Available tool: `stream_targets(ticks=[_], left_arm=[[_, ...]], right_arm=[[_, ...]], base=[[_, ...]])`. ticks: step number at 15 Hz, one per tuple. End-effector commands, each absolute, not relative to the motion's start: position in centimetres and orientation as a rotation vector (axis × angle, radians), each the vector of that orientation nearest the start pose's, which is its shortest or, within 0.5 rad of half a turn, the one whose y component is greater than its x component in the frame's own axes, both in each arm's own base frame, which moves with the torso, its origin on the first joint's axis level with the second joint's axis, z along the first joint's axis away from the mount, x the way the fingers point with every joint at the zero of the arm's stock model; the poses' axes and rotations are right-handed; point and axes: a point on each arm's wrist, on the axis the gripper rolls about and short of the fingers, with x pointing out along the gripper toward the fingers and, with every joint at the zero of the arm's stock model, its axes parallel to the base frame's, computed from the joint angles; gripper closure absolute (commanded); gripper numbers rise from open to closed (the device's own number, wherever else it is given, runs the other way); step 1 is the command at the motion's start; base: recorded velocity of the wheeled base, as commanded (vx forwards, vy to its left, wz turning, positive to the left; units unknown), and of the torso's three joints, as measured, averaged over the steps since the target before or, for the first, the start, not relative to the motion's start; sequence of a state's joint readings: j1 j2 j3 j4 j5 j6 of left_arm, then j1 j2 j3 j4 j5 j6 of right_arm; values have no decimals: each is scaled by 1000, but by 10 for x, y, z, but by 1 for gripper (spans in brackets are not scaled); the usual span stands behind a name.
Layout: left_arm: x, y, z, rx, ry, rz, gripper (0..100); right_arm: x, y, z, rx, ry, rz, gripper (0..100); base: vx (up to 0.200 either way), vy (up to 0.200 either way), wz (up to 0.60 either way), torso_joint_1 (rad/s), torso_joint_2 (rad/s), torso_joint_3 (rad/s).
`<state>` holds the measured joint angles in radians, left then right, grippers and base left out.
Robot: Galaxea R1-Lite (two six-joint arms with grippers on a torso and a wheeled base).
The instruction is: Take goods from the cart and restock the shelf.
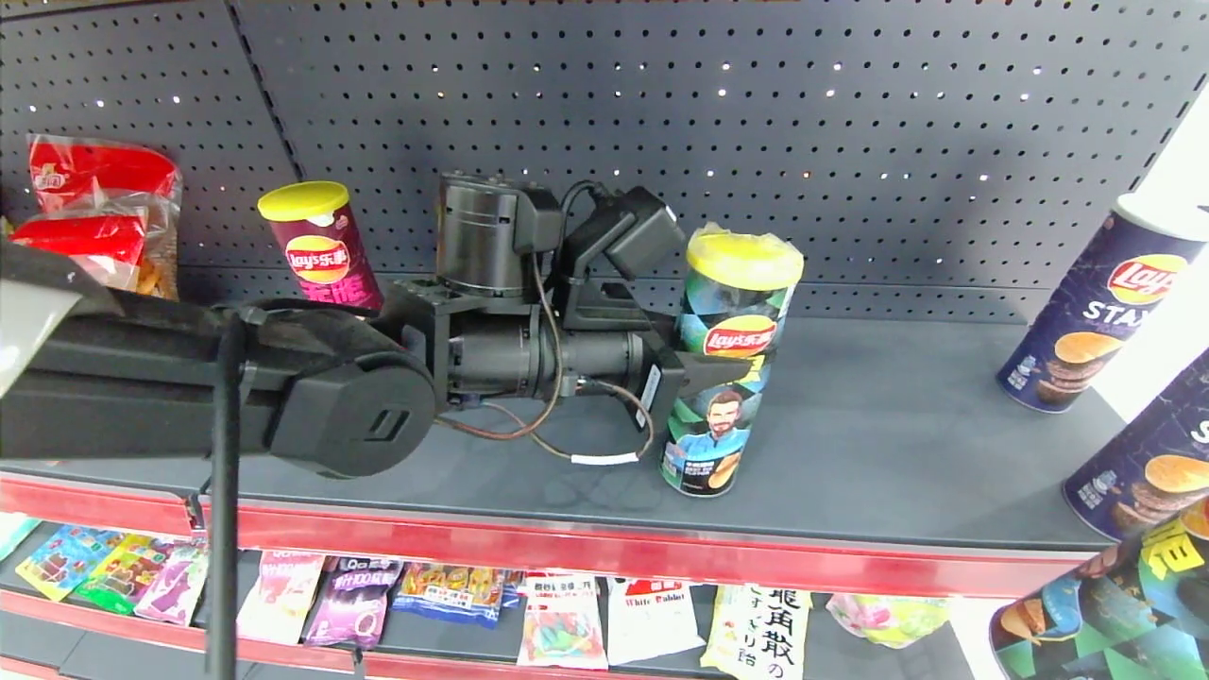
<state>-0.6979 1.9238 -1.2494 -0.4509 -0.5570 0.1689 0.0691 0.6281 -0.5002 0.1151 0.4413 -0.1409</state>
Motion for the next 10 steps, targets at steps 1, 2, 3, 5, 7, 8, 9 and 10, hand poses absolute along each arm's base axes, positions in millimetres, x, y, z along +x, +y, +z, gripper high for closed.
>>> stream_targets(ticks=[1, 2, 3, 5, 7, 8, 9, 10], left_arm=[[277, -248, 208, 164, 150, -1270, 100], [276, -247, 207, 164, 156, -1274, 100], [276, -247, 207, 164, 156, -1277, 100], [276, -247, 207, 164, 155, -1283, 100], [275, -247, 206, 161, 156, -1306, 100], [275, -247, 205, 161, 157, -1306, 100], [275, -247, 204, 162, 164, -1306, 100], [275, -247, 202, 162, 169, -1308, 100]], right_arm=[[37, 12, 204, -91, 207, 524, 100], [37, 12, 204, -92, 207, 526, 100], [37, 12, 204, -91, 207, 524, 100], [37, 12, 204, -92, 207, 526, 100], [37, 12, 204, -91, 207, 524, 100], [37, 12, 204, -91, 209, 524, 100], [37, 12, 204, -91, 209, 524, 100], [37, 12, 204, -91, 207, 524, 100]], base=[[0, 0, 0, 0, 0, 0], [0, 0, 0, 0, 0, 0], [0, 0, 0, 0, 0, 0], [0, 0, 0, 0, 0, 0], [0, 0, 0, 0, 0, 0], [0, 0, 0, 0, 0, 0], [0, 0, 0, 0, 0, 0], [0, 0, 0, 0, 0, 0]])
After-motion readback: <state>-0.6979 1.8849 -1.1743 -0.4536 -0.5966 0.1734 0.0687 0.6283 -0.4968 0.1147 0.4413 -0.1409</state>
